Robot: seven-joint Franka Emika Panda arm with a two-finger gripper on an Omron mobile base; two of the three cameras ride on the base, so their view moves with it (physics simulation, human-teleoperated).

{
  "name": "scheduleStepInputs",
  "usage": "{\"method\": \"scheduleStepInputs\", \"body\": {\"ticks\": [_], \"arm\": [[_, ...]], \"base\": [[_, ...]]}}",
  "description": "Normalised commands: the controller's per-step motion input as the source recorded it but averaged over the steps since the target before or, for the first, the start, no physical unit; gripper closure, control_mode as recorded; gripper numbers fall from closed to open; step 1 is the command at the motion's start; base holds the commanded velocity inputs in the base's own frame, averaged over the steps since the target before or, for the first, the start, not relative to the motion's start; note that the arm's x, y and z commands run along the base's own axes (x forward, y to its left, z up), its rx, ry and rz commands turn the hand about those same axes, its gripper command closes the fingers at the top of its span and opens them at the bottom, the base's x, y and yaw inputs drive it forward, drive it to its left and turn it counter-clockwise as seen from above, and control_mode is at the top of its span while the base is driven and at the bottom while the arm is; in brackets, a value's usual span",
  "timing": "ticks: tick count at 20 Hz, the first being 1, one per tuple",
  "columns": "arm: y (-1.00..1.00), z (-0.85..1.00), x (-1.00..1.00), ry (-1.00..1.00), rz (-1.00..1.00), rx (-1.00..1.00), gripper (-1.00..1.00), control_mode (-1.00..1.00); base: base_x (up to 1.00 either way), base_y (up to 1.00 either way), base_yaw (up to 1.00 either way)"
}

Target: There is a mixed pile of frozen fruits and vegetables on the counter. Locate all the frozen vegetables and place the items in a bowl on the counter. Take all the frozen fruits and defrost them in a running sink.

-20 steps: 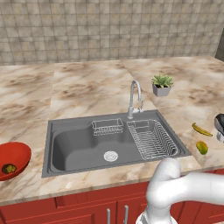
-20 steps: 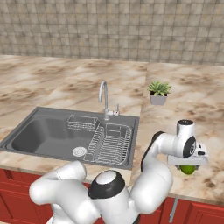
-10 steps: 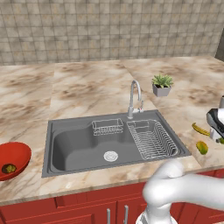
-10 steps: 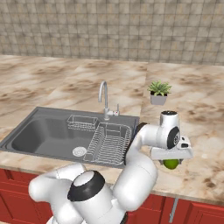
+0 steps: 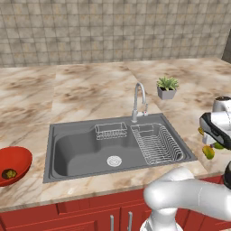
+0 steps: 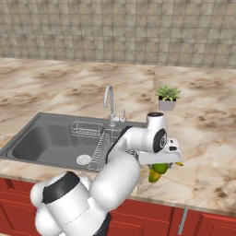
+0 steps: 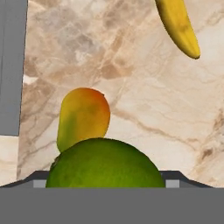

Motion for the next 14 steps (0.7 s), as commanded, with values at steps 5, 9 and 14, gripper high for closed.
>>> {"method": "scheduleStepInputs", "body": {"ticks": [5, 9, 14], "arm": [[0.26, 0.33, 0.04, 0.00, 0.00, 0.05, 1.00, -1.00], [0.25, 0.19, 0.31, 0.00, 0.00, 0.00, 1.00, -1.00], [0.26, 0.15, 0.43, -0.03, 0.00, 0.00, 1.00, -1.00]], "base": [[0.00, 0.00, 0.00], [0.00, 0.00, 0.00], [0.00, 0.00, 0.00]]}}
